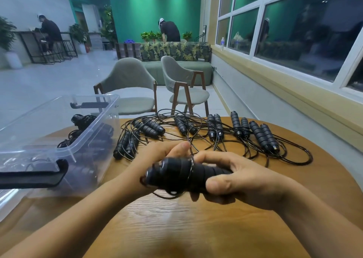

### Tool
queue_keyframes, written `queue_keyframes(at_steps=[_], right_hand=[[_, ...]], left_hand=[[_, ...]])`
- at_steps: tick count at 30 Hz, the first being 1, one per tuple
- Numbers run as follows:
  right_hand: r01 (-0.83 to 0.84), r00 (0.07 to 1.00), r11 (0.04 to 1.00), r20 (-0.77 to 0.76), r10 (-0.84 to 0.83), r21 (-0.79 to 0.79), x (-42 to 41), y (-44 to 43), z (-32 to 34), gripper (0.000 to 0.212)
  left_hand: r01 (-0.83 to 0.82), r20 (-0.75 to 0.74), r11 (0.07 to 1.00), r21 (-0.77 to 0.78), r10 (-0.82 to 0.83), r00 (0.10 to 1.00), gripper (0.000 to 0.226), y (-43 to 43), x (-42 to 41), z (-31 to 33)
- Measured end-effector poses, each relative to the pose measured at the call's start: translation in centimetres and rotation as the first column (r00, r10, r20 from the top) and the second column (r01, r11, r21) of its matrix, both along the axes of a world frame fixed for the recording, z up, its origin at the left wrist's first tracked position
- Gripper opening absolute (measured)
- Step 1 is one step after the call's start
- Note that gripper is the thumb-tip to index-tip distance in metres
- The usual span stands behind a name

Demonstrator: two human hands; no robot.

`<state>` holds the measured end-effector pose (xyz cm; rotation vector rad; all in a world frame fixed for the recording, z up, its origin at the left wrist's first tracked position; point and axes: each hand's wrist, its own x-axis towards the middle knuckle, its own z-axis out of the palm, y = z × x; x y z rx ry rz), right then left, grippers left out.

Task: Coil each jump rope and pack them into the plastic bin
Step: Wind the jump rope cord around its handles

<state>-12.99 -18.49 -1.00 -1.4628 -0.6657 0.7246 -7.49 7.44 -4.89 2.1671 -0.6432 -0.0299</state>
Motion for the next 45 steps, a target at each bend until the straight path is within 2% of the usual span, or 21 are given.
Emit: queue_keyframes(at_steps=[1,2,4,5,7,10,15,19,21,24,26,28,31,35,40,45], right_hand=[[0.013,1.0,0.999,-0.014,-0.013,0.047,0.1,-0.1,-0.1,0.058],[0.035,0.999,0.996,-0.021,-0.033,0.084,0.2,-0.1,-0.2,0.065],[0.103,0.995,0.984,-0.026,-0.1,0.143,0.4,-0.1,-0.3,0.074],[0.142,0.99,0.975,-0.033,-0.138,0.173,0.5,-0.1,-0.3,0.076],[0.223,0.975,0.948,-0.052,-0.217,0.226,0.7,-0.2,-0.3,0.072],[0.33,0.944,0.905,-0.081,-0.32,0.268,0.8,-0.3,-0.1,0.059],[0.44,0.897,0.862,-0.074,-0.436,0.252,0.5,0.4,-0.1,0.057],[0.527,0.847,0.803,-0.096,-0.523,0.279,0.9,0.5,-0.2,0.04],[0.58,0.81,0.776,-0.078,-0.581,0.248,1.2,0.1,-0.1,0.042],[0.659,0.742,0.739,0.042,-0.669,0.142,1.5,-0.3,-0.2,0.057],[0.684,0.715,0.723,0.107,-0.691,0.099,1.6,-0.2,-0.3,0.062],[0.701,0.699,0.711,0.151,-0.699,0.051,1.6,-0.2,-0.2,0.064],[0.7,0.706,0.71,0.23,-0.67,-0.083,1.6,-0.3,0.0,0.055],[0.612,0.791,0.722,0.282,-0.544,-0.323,1.6,-1.1,-0.2,0.048],[0.341,0.94,0.767,0.193,-0.282,-0.543,1.1,-0.9,0.0,0.036],[0.055,0.998,0.824,0.044,-0.036,-0.564,0.4,0.2,0.3,0.039]], left_hand=[[-0.034,-0.047,0.999,-0.006,0.033,0.998,0.058,0.8,0.7,-1.4],[-0.069,-0.071,0.997,-0.022,0.068,0.995,0.057,1.3,1.3,-2.4],[-0.105,-0.002,0.992,-0.063,0.105,0.994,0.027,0.8,0.5,-1.7],[-0.087,0.067,0.994,-0.061,0.091,0.994,0.022,0.1,-0.3,-0.5],[-0.079,0.158,0.995,-0.058,0.088,0.983,0.041,-1.5,-1.8,1.6],[-0.083,0.208,0.995,-0.054,0.093,0.974,0.043,-2.2,-2.4,2.3],[-0.086,0.211,0.994,-0.063,0.097,0.973,0.04,-2.2,-2.8,2.4],[-0.095,0.151,0.993,-0.071,0.105,0.983,0.035,-2.3,-3.0,2.5],[-0.07,0.089,0.993,-0.095,0.079,0.993,0.031,-2.4,-3.1,2.6],[-0.05,-0.01,0.99,-0.132,0.049,0.999,0.024,-2.6,-3.3,2.8],[-0.051,0.022,0.992,-0.115,0.054,0.998,0.023,-2.5,-3.2,3.0],[-0.061,0.142,0.997,-0.046,0.067,0.988,0.025,-2.2,-3.0,3.0],[-0.09,0.28,0.995,0.039,0.076,0.957,0.022,-1.7,-2.7,3.0],[-0.059,0.325,0.994,0.096,0.025,0.945,0.018,-1.0,-2.6,3.0],[0.035,0.279,0.992,0.121,-0.068,0.958,0.016,-0.8,-2.5,3.4],[0.116,0.272,0.992,0.059,-0.128,0.954,0.021,-1.1,-2.8,3.3]])
